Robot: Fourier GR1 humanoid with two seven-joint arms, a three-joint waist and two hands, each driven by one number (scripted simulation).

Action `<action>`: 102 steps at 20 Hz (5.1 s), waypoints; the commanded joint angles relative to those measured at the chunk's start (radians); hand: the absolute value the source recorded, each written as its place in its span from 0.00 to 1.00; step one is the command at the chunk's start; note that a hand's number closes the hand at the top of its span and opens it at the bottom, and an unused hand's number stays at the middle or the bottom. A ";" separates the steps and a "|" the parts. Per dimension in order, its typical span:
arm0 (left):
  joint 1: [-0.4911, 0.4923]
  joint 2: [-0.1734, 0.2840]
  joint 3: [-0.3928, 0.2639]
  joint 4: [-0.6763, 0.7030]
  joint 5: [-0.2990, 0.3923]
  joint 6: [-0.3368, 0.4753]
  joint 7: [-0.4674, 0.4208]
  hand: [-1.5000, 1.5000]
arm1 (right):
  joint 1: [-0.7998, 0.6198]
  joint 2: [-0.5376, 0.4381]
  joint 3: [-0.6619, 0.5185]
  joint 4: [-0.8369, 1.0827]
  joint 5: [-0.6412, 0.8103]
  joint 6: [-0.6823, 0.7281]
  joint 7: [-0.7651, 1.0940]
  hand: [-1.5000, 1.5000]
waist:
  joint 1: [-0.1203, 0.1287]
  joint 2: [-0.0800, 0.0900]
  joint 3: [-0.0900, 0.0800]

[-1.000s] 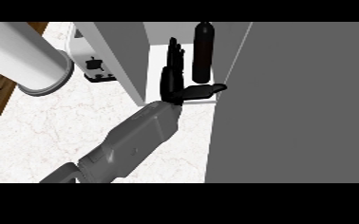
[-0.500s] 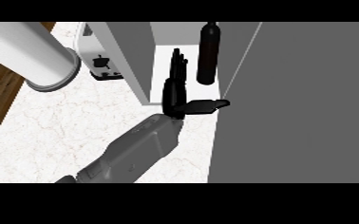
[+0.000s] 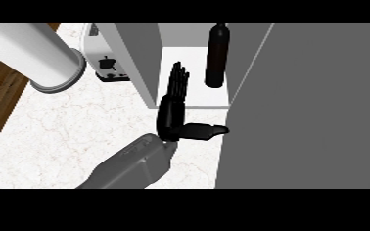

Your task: Pick up the wine, place it into the cabinet and close the cabinet

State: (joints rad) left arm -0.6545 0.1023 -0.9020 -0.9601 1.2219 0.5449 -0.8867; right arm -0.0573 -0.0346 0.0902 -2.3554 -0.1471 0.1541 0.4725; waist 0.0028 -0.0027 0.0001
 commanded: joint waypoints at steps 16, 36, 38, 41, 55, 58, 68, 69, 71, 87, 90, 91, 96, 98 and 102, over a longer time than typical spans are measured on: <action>0.381 0.483 -0.021 -0.783 -0.190 -0.050 0.161 1.00 | 0.083 -0.115 0.035 -0.110 -0.122 0.186 0.016 1.00 | 0.007 -0.003 0.001; 0.804 0.906 0.346 -0.911 -0.013 -0.437 0.054 0.00 | -0.026 0.033 0.665 -0.104 0.023 0.015 0.217 1.00 | 0.012 -0.004 -0.002; 0.874 0.945 0.359 -0.923 -0.013 -0.474 0.013 0.00 | -0.040 0.034 0.747 -0.127 0.081 0.004 0.305 1.00 | 0.020 -0.012 -0.004; 0.910 0.947 0.401 -0.896 0.007 -0.491 -0.012 0.00 | -0.138 0.034 0.850 -0.032 0.146 -0.131 0.258 1.00 | 0.025 -0.011 -0.004; 1.063 1.094 0.552 -0.780 0.051 -0.759 -0.065 0.00 | -0.471 0.027 0.839 0.179 0.227 -0.590 0.156 1.00 | 0.058 -0.009 -0.005; 1.064 1.085 0.562 -0.746 0.042 -0.797 -0.065 0.00 | -0.568 0.026 0.769 0.239 0.179 -0.612 0.155 1.00 | 0.058 0.000 -0.005; 1.137 1.088 0.657 -0.651 0.041 -0.940 -0.067 0.00 | -0.886 0.033 0.471 0.625 -0.034 -0.598 0.057 1.00 | 0.060 0.010 -0.002; 1.155 1.128 0.691 -0.652 0.078 -0.967 -0.037 0.00 | -0.930 0.033 0.468 0.654 -0.048 -0.590 0.053 1.00 | 0.059 0.007 -0.001; 1.152 1.130 0.708 -0.701 0.083 -0.918 -0.020 0.00 | -1.000 0.034 0.371 0.760 -0.099 -0.518 0.022 1.00 | 0.065 0.011 0.000; 1.190 1.085 0.813 -0.663 0.069 -1.009 0.047 0.00 | -1.121 0.034 0.403 1.206 -0.552 0.168 0.089 1.00 | 0.068 0.009 0.000; 1.210 1.048 0.832 -0.617 0.035 -1.040 0.047 0.00 | -1.156 0.035 0.356 1.297 -0.598 0.234 0.102 1.00 | 0.049 0.006 -0.001; 1.190 1.046 0.839 -0.629 0.047 -1.029 0.061 0.00 | -1.181 0.035 0.334 1.376 -0.608 0.256 0.081 1.00 | 0.055 0.011 -0.001; 1.221 1.036 0.899 -0.627 0.053 -1.051 0.104 0.00 | -1.172 0.035 0.297 1.479 -0.654 0.355 -0.007 1.00 | 0.046 0.010 0.000; 1.186 0.984 0.883 -0.595 0.013 -1.062 0.100 0.00 | -1.192 0.035 0.336 1.512 -0.697 0.361 -0.049 1.00 | 0.048 0.011 -0.001; 1.216 0.979 0.922 -0.618 0.004 -1.073 0.124 0.00 | -1.196 0.035 0.256 1.584 -0.668 0.380 -0.083 1.00 | 0.040 0.007 0.000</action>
State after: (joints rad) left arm 0.5518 1.1022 -0.0035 -1.5674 1.2396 -0.4657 -0.7341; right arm -1.2543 0.0009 0.4119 -0.8619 -0.8097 0.5157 0.4347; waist 0.0517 -0.0026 -0.0053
